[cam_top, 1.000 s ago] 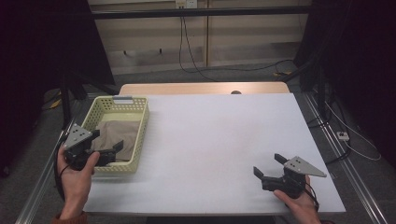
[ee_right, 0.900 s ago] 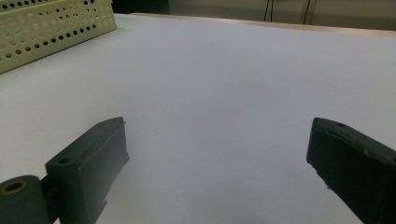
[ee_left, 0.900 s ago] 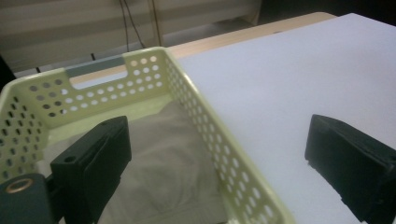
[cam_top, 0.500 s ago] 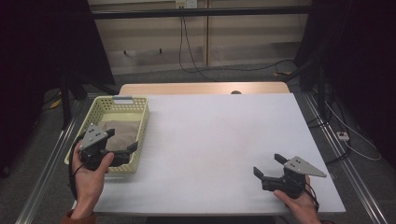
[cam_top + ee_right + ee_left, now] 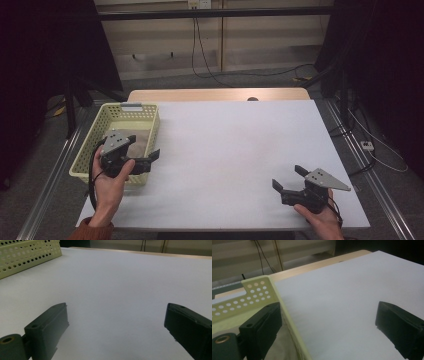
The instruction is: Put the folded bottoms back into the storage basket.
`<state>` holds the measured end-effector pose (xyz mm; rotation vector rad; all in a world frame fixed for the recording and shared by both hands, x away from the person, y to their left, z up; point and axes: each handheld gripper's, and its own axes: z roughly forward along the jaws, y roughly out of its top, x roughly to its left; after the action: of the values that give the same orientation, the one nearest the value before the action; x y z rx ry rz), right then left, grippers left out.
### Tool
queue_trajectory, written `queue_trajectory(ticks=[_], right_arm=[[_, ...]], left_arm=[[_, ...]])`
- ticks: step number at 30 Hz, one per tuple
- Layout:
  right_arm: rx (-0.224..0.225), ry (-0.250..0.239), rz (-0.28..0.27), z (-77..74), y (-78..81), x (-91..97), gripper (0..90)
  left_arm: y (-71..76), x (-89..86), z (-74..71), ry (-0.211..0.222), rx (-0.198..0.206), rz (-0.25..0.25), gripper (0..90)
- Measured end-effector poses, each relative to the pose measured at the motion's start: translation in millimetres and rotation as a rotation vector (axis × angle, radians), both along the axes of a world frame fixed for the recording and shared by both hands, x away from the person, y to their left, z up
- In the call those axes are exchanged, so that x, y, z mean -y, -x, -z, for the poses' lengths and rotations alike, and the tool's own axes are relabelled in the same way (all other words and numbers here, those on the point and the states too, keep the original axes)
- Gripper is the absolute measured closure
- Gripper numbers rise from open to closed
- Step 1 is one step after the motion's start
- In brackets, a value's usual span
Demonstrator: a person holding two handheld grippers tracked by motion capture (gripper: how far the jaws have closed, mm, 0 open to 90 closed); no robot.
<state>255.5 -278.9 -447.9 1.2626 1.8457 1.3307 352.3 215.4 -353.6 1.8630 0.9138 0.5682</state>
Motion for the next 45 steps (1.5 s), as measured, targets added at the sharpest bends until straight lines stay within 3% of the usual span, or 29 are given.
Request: queue_trajectory(ticks=[4, 8, 12, 21, 28, 36, 40, 45], right_arm=[[-0.001, 0.001, 0.009, 0.1, 1.9, 1.5, 4.7], [-0.001, -0.001, 0.019, 0.0, 3.9, 3.1, 4.7], [-0.002, -0.001, 0.021, 0.0, 5.3, 3.9, 4.7], [-0.003, -0.002, 0.022, -0.2, 5.7, 4.1, 4.7], [-0.001, 0.001, 0.021, -0.2, 5.8, 4.0, 4.7], [0.001, 0.003, 0.015, 0.0, 5.6, 3.6, 4.7], [0.001, 0.003, 0.016, 0.0, 5.5, 3.6, 4.7], [0.001, 0.002, 0.016, 0.1, 5.4, 3.6, 4.7]], left_arm=[[-2.2, 10.3, 0.6, 0.003, 0.007, 0.014, 7.0], [-4.7, 21.8, 2.8, -0.007, 0.000, 0.059, 7.0], [-5.7, 35.7, 7.1, -0.036, -0.009, 0.099, 7.0], [-3.6, 57.7, 19.2, -0.054, -0.030, 0.122, 7.0], [-1.1, 68.6, 34.9, -0.056, -0.057, 0.150, 7.0], [4.8, 74.3, 54.7, -0.111, -0.078, 0.167, 7.1], [6.4, 74.4, 62.8, -0.110, -0.088, 0.172, 7.1], [7.3, 73.1, 69.7, -0.076, -0.094, 0.169, 7.1]])
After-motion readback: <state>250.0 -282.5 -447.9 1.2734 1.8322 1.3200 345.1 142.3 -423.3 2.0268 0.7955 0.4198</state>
